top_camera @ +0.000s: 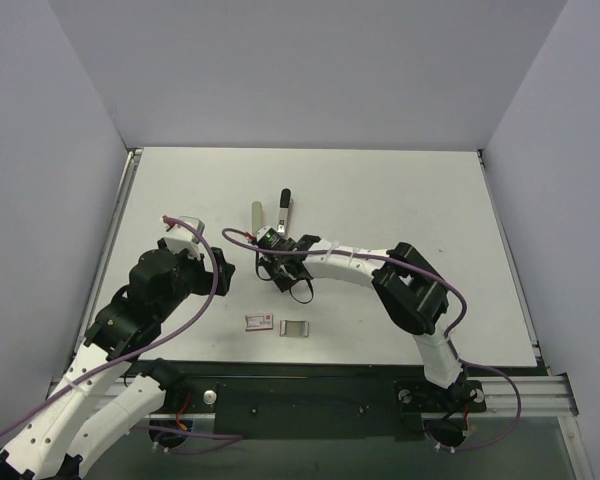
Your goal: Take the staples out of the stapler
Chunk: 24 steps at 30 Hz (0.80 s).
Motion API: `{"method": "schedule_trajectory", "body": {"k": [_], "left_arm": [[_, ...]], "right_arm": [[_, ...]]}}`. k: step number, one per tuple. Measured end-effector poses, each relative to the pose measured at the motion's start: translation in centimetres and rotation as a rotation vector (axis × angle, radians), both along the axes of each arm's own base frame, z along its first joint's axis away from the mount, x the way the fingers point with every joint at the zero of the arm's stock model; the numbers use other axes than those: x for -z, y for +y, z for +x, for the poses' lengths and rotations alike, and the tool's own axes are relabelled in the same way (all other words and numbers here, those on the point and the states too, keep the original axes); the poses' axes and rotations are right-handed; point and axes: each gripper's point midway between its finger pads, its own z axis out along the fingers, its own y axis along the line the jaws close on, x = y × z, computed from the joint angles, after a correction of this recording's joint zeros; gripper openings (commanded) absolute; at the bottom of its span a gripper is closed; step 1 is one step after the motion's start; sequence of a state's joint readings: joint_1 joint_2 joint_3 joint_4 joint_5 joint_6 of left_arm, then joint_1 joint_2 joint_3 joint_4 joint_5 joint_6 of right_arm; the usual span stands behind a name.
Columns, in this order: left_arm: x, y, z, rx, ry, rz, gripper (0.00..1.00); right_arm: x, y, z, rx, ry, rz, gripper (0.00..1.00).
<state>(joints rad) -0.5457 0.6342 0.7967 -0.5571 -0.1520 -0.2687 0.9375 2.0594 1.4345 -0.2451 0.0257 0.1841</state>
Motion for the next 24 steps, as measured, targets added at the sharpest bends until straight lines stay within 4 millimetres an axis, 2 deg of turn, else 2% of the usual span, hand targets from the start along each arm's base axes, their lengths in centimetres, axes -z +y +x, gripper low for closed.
{"method": "schedule_trajectory", "body": {"k": [5, 8, 11, 15, 17, 20, 24], "left_arm": [[-0.1, 0.0, -0.1, 0.000, -0.005, -0.003, 0.89], [-0.3, 0.1, -0.1, -0.001, -0.011, -0.006, 0.89], [-0.5, 0.2, -0.2, -0.002, -0.020, -0.011, 0.89], [-0.7, 0.5, -0.3, -0.012, -0.031, -0.016, 0.89], [-0.8, 0.6, -0.3, -0.017, -0.036, -0.020, 0.89], [-1.0, 0.7, -0.4, -0.018, -0.042, -0.024, 0.89], [-1.3, 0.8, -0.6, -0.021, -0.055, -0.038, 0.89]], "right_arm": [[-0.2, -0.2, -0.1, 0.020, -0.009, -0.007, 0.00], [-1.0, -0.7, -0.6, 0.041, -0.009, 0.004, 0.01], [-3.1, -1.7, -1.8, 0.079, -0.009, 0.039, 0.01], [-6.8, -1.9, -3.2, 0.155, -0.013, 0.141, 0.02], [-7.6, -2.0, -4.2, 0.191, -0.007, 0.177, 0.03], [-7.9, -1.9, -6.2, 0.233, 0.006, 0.202, 0.02], [-6.4, -2.1, -8.4, 0.303, 0.035, 0.196, 0.02]]}}
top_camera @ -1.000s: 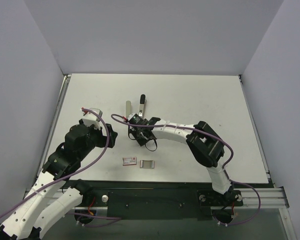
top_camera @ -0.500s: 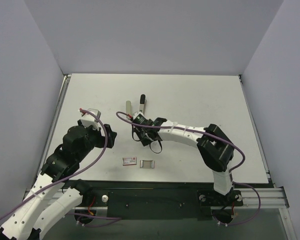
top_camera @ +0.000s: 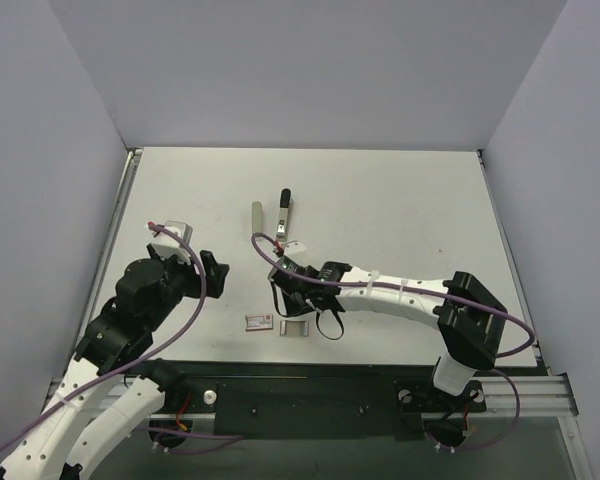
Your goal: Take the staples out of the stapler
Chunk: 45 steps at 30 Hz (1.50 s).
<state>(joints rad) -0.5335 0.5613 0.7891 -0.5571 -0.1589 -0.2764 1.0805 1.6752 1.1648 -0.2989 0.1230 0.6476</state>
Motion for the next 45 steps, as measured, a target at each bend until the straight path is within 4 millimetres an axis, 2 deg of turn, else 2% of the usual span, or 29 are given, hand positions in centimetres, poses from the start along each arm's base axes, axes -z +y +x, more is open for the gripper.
{"method": "schedule_trajectory", "body": {"k": [5, 18, 26, 45], "left_arm": [[-0.3, 0.2, -0.3, -0.002, -0.017, -0.013, 0.89], [-0.8, 0.1, -0.8, 0.012, -0.035, -0.036, 0.89], [-1.0, -0.1, -1.1, 0.029, -0.044, -0.048, 0.89], [-1.3, -0.2, -1.4, 0.039, -0.057, -0.062, 0.89]], "right_arm": [[1.7, -0.9, -1.4, 0.097, 0.026, -0.014, 0.00], [1.6, 0.4, -2.8, 0.233, 0.024, 0.049, 0.00], [2.1, 0.6, -3.2, 0.301, 0.031, 0.062, 0.00], [5.0, -0.2, -3.7, 0.377, 0.061, -0.003, 0.00]]}}
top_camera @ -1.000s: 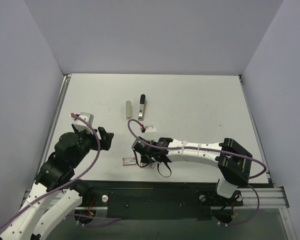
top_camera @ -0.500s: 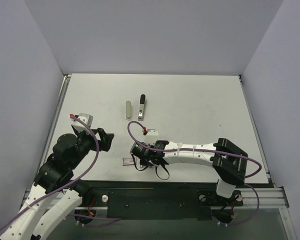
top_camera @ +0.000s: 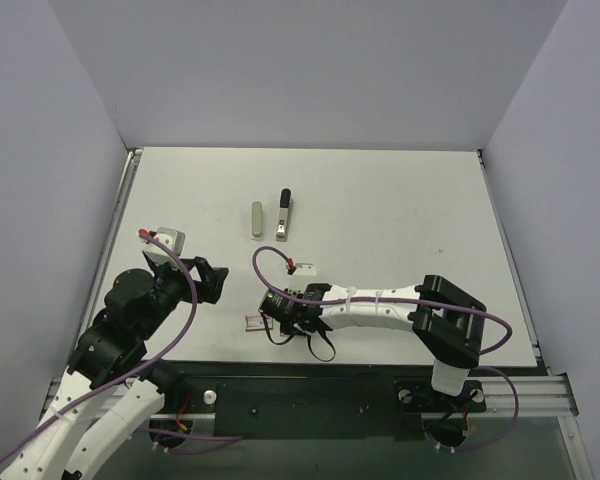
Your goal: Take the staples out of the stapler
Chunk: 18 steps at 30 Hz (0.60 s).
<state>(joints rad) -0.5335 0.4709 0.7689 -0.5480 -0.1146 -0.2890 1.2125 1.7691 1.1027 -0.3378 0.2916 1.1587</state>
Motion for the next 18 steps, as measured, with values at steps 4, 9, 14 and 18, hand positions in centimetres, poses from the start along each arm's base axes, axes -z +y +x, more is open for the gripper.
{"method": "schedule_trajectory", "body": {"k": [4, 9, 14, 18], "left_arm": [[-0.06, 0.01, -0.04, -0.001, -0.001, -0.004, 0.89], [-0.09, 0.01, -0.07, -0.001, -0.001, -0.008, 0.89], [-0.03, 0.02, -0.08, -0.002, -0.001, -0.008, 0.89], [0.01, 0.01, -0.08, -0.002, 0.000, -0.008, 0.89]], "right_arm": [[0.05, -0.05, -0.03, 0.000, 0.001, -0.003, 0.00], [0.55, -0.24, -0.09, 0.000, 0.007, -0.019, 0.00], [0.92, -0.37, -0.15, 0.000, 0.011, -0.030, 0.04], [0.93, -0.37, -0.15, 0.000, 0.011, -0.031, 0.08]]}}
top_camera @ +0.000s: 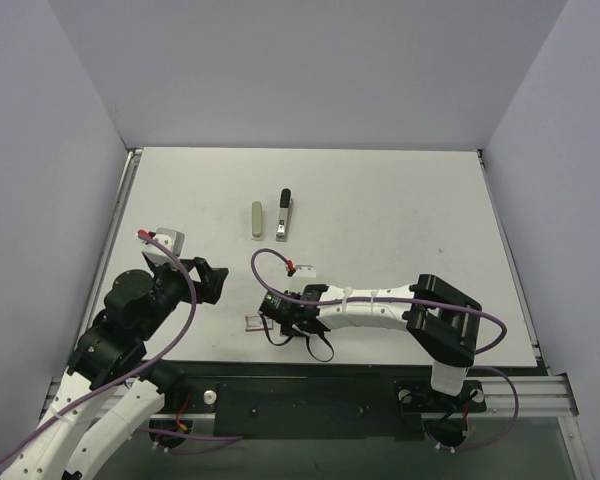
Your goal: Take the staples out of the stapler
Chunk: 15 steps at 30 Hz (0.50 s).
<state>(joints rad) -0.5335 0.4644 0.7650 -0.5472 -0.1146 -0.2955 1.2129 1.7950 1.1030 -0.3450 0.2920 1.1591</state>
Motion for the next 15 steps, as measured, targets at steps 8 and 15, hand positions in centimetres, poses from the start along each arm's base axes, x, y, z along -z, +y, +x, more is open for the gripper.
{"method": "schedule_trajectory", "body": {"k": [8, 15], "left_arm": [[0.00, 0.00, 0.00, 0.000, 0.000, 0.000, 0.89], [-0.01, 0.00, 0.00, 0.000, 0.000, 0.000, 0.89]], "right_arm": [[-0.14, 0.12, -0.10, -0.006, -0.005, -0.002, 0.17], [-0.70, 0.59, -0.34, -0.024, -0.027, -0.007, 0.20]]}}
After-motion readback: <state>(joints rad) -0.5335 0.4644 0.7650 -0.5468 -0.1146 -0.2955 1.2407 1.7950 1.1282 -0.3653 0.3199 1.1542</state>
